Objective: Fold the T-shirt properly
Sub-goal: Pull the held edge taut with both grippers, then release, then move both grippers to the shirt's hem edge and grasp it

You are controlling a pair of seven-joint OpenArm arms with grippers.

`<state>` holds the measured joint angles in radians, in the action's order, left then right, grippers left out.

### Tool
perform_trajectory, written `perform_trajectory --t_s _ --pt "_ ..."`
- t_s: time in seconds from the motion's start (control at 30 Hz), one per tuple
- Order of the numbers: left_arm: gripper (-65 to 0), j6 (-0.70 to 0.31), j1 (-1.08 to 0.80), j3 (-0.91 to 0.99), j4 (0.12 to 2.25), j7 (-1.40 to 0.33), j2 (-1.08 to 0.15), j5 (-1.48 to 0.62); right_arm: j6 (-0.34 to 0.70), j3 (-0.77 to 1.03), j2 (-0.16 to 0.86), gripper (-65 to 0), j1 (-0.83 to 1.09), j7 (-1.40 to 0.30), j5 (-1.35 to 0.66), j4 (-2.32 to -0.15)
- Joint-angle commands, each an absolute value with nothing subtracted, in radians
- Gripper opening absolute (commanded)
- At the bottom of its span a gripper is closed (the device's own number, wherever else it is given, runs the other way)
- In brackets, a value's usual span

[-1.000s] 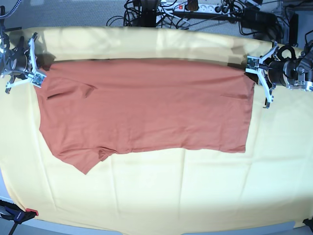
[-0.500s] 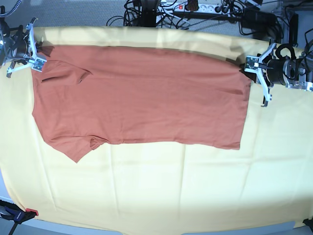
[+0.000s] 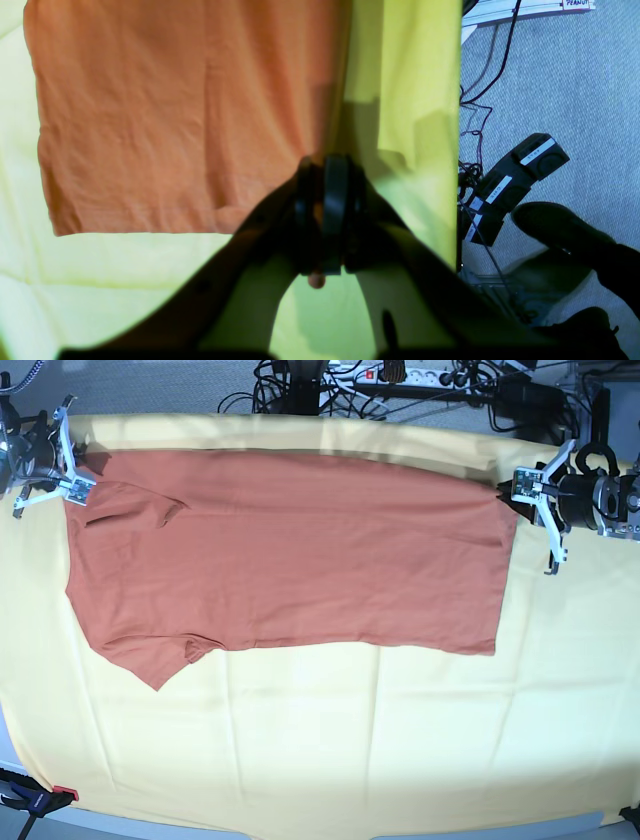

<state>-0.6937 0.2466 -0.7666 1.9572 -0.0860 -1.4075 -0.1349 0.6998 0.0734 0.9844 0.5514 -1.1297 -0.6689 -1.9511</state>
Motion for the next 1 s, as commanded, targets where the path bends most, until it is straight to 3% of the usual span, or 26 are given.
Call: perform_trajectory --t_s 0.0,0.07,0.13,0.2,0.37,0.5,0.63,0.77,0.97 --pt "-57.5 -0.698 0.258 -0.757 1.964 -0.084 -1.432 -0.144 0.698 0.085 1.013 -41.0 0.548 -1.140 -0.688 -1.979" --pt "-46.5 -0.698 0.258 -0.757 1.964 -0.112 -1.432 -0.145 0.698 0.085 1.019 -31.9 0.548 -1.169 -0.727 -2.015" --pt "-36.9 -0.698 0.259 -0.757 1.964 -0.152 -1.432 -0.155 0.698 0.085 1.033 -31.4 0.548 -1.186 -0.740 -2.059" --pt "-31.8 -0.698 0.264 -0.757 1.964 -0.200 -1.433 -0.189 0.698 0.087 1.054 -31.4 0.548 -1.207 -0.739 -2.101" --pt "-31.4 -0.683 0.290 -0.757 1.958 -0.294 -1.432 -0.313 0.691 0.123 1.086 -31.4 0.548 -1.210 -0.725 -2.132" --pt "-31.4 -0.448 0.380 -0.757 1.888 -0.349 -1.392 -0.462 0.653 0.205 1.086 -31.4 0.548 -1.161 -0.726 -2.132" --pt "-31.4 -0.342 0.504 -0.757 1.718 -0.348 -1.300 -0.592 0.625 0.294 1.085 -31.4 0.548 -1.137 -0.726 -2.132" --pt "-31.4 -0.372 0.579 -0.724 1.461 -0.350 -1.166 -0.706 0.620 0.352 1.079 -31.4 0.548 -1.129 -0.733 -2.132" --pt "-30.5 -0.569 0.596 -0.581 1.060 -0.391 -0.947 -0.913 0.609 0.360 1.077 -31.4 0.548 -1.091 -0.733 -2.132"
